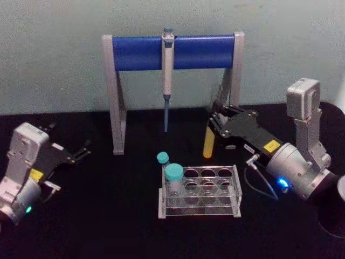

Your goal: Pick up the test tube from the test tube rack, shake it, then place it back into the test tube rack.

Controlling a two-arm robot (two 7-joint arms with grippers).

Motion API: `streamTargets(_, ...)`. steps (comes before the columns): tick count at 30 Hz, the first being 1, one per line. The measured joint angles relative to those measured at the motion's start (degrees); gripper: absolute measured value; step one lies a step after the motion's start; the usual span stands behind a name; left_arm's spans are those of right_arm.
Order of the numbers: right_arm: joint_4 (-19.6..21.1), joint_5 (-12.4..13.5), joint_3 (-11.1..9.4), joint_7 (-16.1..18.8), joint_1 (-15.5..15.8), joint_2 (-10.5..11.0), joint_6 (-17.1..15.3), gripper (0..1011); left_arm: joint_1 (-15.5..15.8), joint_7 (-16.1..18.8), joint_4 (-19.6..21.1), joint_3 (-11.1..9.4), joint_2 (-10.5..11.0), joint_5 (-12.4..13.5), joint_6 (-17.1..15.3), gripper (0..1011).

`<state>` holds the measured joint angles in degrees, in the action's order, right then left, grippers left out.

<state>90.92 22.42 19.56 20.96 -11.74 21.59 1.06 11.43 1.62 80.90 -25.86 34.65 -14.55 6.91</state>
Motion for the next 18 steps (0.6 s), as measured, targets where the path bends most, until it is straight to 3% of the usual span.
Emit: streamTargets(18,1.08,-0.49,-1.66,-0.13,1.31,-0.06,-0.33,220,0.00,0.00,0.00,0.00,0.00,0.00,0.00,1010)
